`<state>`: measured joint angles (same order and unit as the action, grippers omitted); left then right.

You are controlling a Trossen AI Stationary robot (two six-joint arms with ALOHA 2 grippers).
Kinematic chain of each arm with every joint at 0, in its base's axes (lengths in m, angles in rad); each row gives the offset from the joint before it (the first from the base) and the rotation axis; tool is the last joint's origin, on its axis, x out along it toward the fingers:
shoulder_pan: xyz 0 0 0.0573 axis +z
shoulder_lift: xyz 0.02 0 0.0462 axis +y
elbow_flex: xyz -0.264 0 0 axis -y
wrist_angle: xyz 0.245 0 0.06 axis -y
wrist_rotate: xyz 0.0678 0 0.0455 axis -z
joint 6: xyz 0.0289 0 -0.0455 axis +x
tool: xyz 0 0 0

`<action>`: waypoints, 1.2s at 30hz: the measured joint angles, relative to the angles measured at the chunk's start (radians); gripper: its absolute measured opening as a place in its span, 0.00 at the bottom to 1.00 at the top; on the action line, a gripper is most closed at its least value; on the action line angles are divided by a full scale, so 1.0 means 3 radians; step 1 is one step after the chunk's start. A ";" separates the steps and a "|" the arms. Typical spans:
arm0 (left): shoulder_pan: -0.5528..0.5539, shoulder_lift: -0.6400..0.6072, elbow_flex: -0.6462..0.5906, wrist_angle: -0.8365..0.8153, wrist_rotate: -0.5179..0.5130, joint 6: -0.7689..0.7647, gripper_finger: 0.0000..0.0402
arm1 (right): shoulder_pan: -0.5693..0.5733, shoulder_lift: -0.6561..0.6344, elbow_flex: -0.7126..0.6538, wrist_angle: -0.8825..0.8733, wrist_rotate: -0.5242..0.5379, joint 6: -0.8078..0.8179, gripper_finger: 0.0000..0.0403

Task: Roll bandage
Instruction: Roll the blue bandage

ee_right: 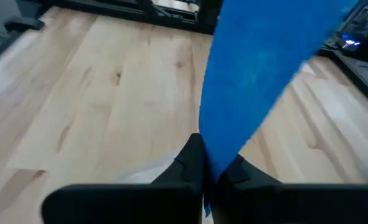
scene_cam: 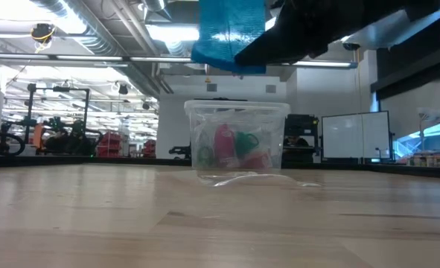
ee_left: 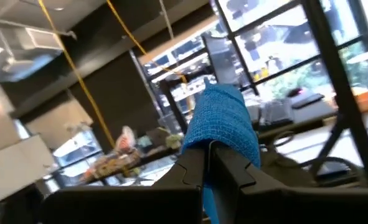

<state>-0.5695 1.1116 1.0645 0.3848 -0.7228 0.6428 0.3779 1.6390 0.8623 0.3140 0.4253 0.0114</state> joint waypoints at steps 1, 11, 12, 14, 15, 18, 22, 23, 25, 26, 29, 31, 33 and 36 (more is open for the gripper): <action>0.0015 -0.0004 0.0000 0.0009 -0.0015 0.0070 0.00 | 0.0024 -0.0001 0.0000 0.0012 -0.0025 0.0022 0.01; 0.0358 -0.0013 0.0000 -0.0050 -0.0267 0.0268 0.00 | 0.0384 -0.0306 0.0020 0.0117 0.0062 0.0006 0.01; 0.0387 -0.0013 0.0000 -0.0047 -0.0276 0.0322 0.00 | 0.0413 -0.0332 0.0042 0.0111 0.0055 0.0004 0.01; 0.0444 -0.0013 0.0001 -0.0018 -0.0377 0.0513 0.00 | 0.0461 -0.0362 0.0109 0.0100 0.0021 0.0000 0.01; 0.0475 -0.0013 0.0001 -0.0008 -0.0427 0.0633 0.00 | 0.0495 -0.0367 0.0147 0.0081 0.0009 -0.0009 0.01; 0.0589 -0.0013 0.0001 -0.0008 -0.0485 0.0806 0.00 | 0.0610 -0.0367 0.0282 0.0025 0.0006 -0.0090 0.01; 0.0755 -0.0014 -0.0002 -0.0049 -0.0506 0.0846 0.00 | 0.0745 -0.0369 0.0568 -0.0234 0.0010 -0.0154 0.01; 0.0803 -0.0013 -0.0026 -0.0018 -0.0514 0.0869 0.00 | 0.0779 -0.0368 0.0658 -0.0325 0.0012 -0.0162 0.01; 0.0921 -0.0014 -0.0059 0.0001 -0.0538 0.0921 0.00 | 0.0850 -0.0367 0.0857 -0.0496 0.0066 -0.0168 0.01; 0.0983 -0.0013 -0.0074 0.0011 -0.0546 0.0922 0.00 | 0.0894 -0.0365 0.0961 -0.0584 0.0105 -0.0177 0.01; 0.1164 -0.0013 -0.0107 0.0110 -0.0626 0.0919 0.00 | 0.1038 -0.0330 0.1239 -0.0869 0.0219 -0.0304 0.01; 0.1274 -0.0013 -0.0121 0.0294 -0.0627 0.0917 0.00 | 0.1121 -0.0290 0.1379 -0.1040 0.0325 -0.0330 0.01; 0.1342 -0.0026 -0.0122 0.0495 -0.0563 0.0902 0.00 | 0.1186 -0.0264 0.1436 -0.1143 0.0430 -0.0327 0.01; 0.1385 -0.0090 -0.0122 0.0646 -0.0324 0.0782 0.00 | 0.1247 -0.0227 0.1438 -0.1156 0.0466 -0.0316 0.01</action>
<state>-0.1540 1.0847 1.0279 0.5786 -0.8200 0.8774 0.7519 1.5708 1.2938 -0.0329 0.5653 -0.0832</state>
